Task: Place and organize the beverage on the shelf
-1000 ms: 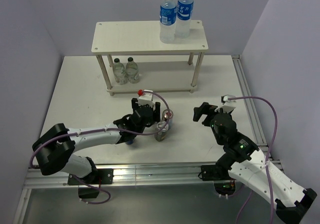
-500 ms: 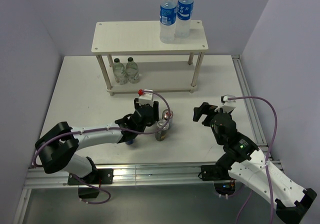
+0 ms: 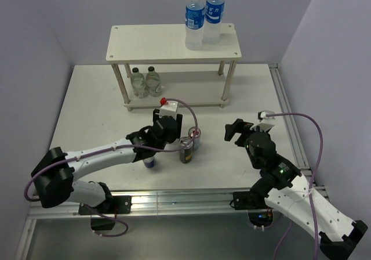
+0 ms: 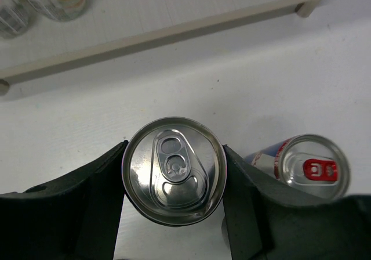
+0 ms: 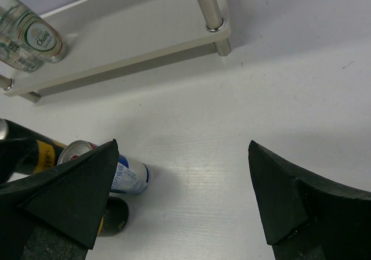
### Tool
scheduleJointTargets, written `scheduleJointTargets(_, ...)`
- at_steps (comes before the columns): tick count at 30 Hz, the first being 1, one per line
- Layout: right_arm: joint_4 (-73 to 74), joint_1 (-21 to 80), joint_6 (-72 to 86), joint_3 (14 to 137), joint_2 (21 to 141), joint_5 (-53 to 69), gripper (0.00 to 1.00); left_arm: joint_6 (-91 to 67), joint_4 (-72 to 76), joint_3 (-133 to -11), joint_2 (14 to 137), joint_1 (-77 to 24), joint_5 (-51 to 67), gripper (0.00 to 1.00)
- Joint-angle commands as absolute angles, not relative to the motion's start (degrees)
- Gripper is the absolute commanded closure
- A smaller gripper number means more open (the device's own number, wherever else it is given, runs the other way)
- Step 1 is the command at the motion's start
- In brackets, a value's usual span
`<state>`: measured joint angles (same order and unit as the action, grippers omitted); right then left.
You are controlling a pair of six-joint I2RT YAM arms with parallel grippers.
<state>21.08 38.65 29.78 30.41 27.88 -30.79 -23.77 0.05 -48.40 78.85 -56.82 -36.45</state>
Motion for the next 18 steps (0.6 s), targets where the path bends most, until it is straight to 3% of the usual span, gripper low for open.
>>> scheduleJointTargets(1,20.6,38.8,29.9,30.8,27.2,-31.6,0.00,-20.6,-1.6,-56.0,72.4,-56.7,-39.0,1.00)
scheduleJointTargets(10,20.7,38.8,29.9,30.7,26.5,-31.6,0.00,-13.4,-9.7,-70.1,68.7,-55.0,-40.2,1.00)
scheduleJointTargets(18,20.7,38.8,30.0,30.6,25.7,-31.8,0.00,-5.0,-18.4,-95.0,72.7,-46.2,-34.6,1.00)
